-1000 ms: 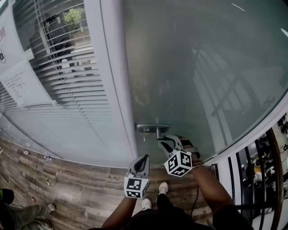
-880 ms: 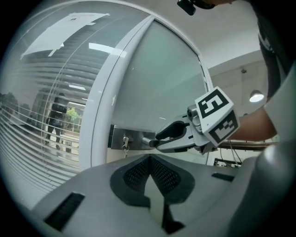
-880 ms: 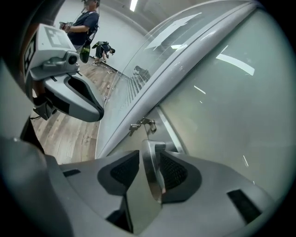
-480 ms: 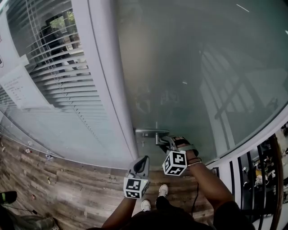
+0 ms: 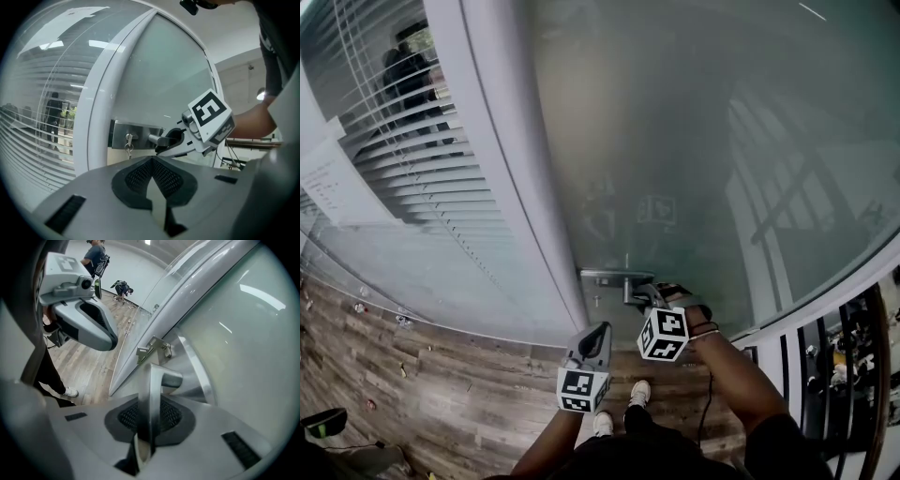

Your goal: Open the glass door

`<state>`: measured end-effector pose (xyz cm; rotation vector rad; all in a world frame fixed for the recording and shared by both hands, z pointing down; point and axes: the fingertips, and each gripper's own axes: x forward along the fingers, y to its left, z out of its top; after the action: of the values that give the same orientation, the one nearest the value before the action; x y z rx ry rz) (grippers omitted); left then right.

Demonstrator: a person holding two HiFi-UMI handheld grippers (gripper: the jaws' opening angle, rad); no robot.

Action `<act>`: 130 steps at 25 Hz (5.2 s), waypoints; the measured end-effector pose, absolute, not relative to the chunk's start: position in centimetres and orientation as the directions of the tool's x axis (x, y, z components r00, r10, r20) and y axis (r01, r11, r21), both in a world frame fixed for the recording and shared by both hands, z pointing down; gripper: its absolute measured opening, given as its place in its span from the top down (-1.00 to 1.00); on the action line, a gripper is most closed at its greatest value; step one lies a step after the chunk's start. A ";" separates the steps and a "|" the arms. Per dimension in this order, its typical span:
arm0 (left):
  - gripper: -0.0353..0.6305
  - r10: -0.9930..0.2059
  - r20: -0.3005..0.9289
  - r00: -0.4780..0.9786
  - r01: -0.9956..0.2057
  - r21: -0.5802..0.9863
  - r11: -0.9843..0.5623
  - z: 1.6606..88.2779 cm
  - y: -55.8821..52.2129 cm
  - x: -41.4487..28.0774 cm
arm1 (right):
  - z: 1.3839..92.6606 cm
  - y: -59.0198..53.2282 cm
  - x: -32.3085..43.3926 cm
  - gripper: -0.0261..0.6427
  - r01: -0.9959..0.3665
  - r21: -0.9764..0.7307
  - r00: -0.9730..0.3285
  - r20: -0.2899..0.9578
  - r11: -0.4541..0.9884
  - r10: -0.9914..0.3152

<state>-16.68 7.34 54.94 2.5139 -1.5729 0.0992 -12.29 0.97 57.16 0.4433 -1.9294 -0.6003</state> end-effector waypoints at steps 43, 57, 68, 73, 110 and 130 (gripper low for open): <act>0.90 -0.899 0.216 0.381 -0.925 0.082 -0.372 56.3 1.9 -14.4 | 57.8 -3.6 -14.1 0.81 -0.299 0.422 -0.697 0.517 0.856 -0.498; 0.90 -0.928 0.227 0.296 -0.955 0.036 -0.295 56.6 -3.4 -13.0 | 58.5 -11.2 -14.2 0.82 -0.332 0.358 -0.662 0.571 0.873 -0.486; 0.90 -0.944 0.221 0.244 -0.967 -0.023 -0.255 56.6 -9.9 -11.4 | 58.3 -19.5 -13.1 0.84 -0.385 0.326 -0.632 0.588 0.863 -0.504; 0.90 -0.930 0.258 0.260 -0.964 0.021 -0.264 57.5 -13.6 -11.0 | 58.2 -24.1 -12.7 0.85 -0.421 0.330 -0.612 0.584 0.845 -0.533; 0.90 -0.878 0.200 0.434 -0.897 0.007 -0.442 53.6 -43.7 -2.8 | 56.6 -61.4 5.2 0.88 -0.710 0.245 -0.444 0.573 0.660 -0.689; 0.90 -0.873 0.251 0.417 -0.907 0.058 -0.417 55.7 -54.9 2.7 | 57.1 -76.4 22.4 0.88 -0.827 0.201 -0.341 0.565 0.526 -0.752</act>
<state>2.66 -54.90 55.74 2.4836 -1.5793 0.2705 22.44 -76.39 57.10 1.2763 -2.1566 0.1598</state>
